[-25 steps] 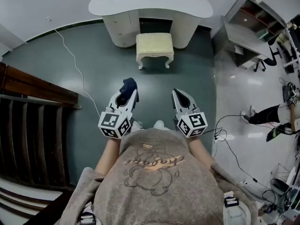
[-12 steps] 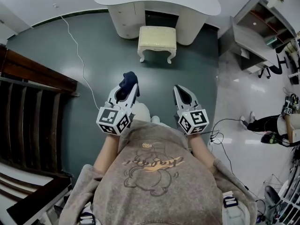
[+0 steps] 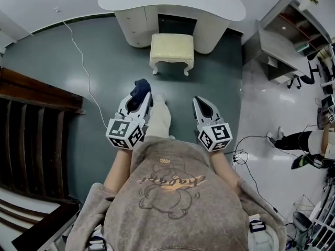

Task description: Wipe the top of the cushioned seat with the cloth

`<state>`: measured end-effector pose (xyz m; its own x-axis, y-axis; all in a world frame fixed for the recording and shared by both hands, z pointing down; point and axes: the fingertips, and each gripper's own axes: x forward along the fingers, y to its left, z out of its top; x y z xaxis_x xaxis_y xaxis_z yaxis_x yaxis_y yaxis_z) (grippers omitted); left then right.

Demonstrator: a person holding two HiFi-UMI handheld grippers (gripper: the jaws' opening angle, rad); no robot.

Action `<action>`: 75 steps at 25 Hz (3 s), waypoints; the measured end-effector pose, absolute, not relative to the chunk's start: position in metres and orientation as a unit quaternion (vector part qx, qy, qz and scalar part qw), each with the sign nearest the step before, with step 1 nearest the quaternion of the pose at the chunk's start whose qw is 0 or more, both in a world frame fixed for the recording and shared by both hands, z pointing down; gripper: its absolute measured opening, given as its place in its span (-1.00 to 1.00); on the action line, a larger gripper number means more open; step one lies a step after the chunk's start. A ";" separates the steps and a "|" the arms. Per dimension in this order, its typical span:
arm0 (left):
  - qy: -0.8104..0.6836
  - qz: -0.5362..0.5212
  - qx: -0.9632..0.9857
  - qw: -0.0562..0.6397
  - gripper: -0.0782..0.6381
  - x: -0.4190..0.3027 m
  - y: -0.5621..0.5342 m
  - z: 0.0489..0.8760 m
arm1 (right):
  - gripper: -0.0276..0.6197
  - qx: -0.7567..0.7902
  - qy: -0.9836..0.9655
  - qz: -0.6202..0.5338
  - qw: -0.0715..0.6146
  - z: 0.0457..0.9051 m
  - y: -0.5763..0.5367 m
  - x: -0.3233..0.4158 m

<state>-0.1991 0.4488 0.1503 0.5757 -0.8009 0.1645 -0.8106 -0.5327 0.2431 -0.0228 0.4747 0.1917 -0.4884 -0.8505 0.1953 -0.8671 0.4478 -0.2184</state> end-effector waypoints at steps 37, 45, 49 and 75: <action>-0.399 0.054 0.896 0.185 -0.50 -0.180 0.069 0.159 | -0.91 0.563 -0.806 0.177 0.046 0.191 0.116 0.000; -0.411 0.055 0.888 0.200 -0.50 -0.173 0.043 0.164 | -0.91 0.555 -0.808 0.188 0.055 0.194 0.094 0.009; -0.425 0.057 0.880 0.203 -0.50 -0.167 0.028 0.164 | -0.90 0.548 -0.811 0.198 0.061 0.200 0.079 0.022; -0.446 0.086 0.859 0.238 -0.50 -0.166 -0.030 0.301 | -0.90 0.496 -0.834 0.222 0.093 0.330 0.025 0.007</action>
<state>-0.1659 -0.0295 0.3007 0.5881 -0.7243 0.3599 -0.8063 -0.4899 0.3315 0.0067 0.0251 0.3300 -0.4896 -0.7868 0.3759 -0.8696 0.4088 -0.2769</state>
